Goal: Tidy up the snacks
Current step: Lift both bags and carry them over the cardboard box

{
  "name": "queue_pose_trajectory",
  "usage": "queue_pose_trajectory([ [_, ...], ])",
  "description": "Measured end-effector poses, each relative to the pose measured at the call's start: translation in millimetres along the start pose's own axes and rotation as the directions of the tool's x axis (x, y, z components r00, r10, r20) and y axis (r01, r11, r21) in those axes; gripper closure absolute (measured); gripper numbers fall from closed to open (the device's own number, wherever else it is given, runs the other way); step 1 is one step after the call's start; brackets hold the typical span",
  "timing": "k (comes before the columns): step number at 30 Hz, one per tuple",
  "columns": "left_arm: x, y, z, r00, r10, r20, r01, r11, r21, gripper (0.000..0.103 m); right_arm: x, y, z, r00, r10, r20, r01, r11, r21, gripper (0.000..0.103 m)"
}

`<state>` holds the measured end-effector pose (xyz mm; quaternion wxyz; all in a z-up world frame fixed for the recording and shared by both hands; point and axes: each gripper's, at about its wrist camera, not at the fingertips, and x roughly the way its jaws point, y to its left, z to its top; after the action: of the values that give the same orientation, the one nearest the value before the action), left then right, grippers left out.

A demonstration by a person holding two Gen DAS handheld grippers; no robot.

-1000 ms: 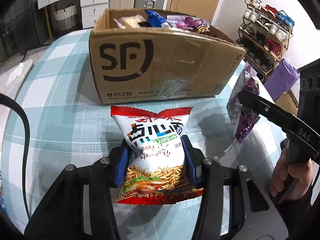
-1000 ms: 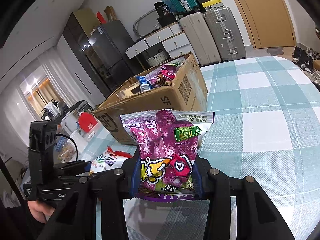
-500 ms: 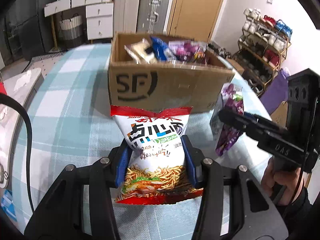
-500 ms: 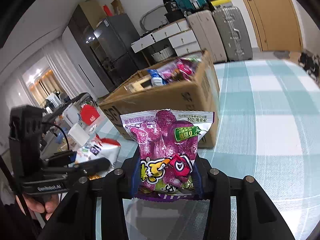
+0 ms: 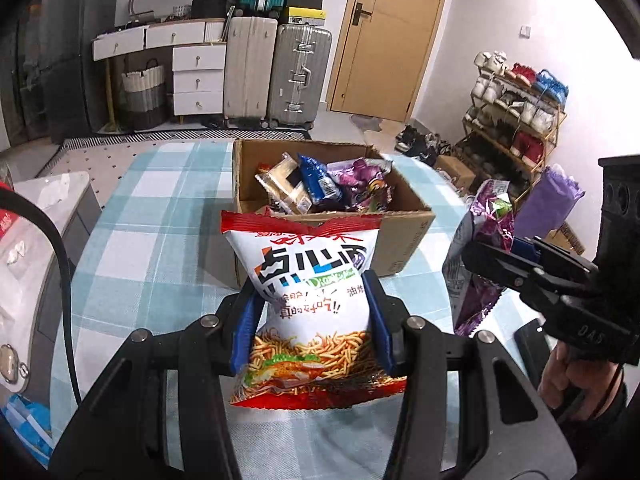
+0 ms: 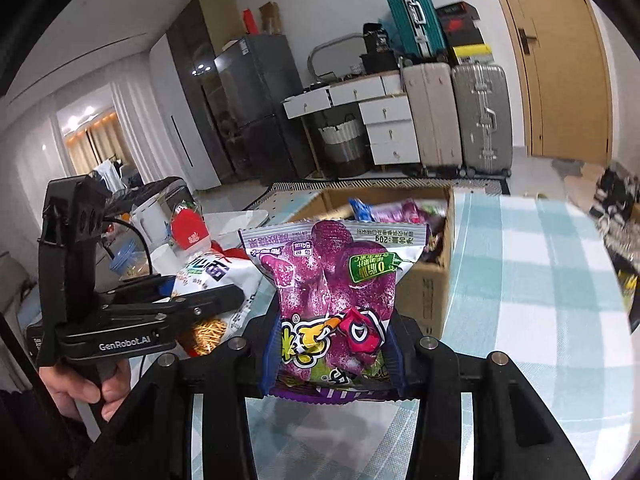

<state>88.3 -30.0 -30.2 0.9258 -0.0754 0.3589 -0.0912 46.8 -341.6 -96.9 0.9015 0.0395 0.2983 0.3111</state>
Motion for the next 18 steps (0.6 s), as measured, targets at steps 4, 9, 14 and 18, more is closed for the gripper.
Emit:
queue_pose_trajectory([
  [4,-23,-1,7,1.0,-0.02,0.011,0.02,1.0,0.008,0.058,-10,21,5,0.998,-0.063,0.0,0.063,0.995,-0.073,0.06],
  [9,-40,5,14,0.999,-0.007,0.036,0.006,1.0,0.021,0.058,-20,33,9,0.998,-0.068,0.006,0.068,0.996,-0.063,0.06],
  [14,-61,14,29,0.999,0.001,0.042,-0.002,1.0,0.025,0.058,-28,41,18,0.997,-0.069,0.021,0.07,0.995,-0.064,0.06],
  [18,-79,17,47,0.997,0.039,0.062,-0.043,0.997,0.06,0.058,-38,44,35,0.997,-0.071,0.042,0.074,0.995,-0.074,0.06],
])
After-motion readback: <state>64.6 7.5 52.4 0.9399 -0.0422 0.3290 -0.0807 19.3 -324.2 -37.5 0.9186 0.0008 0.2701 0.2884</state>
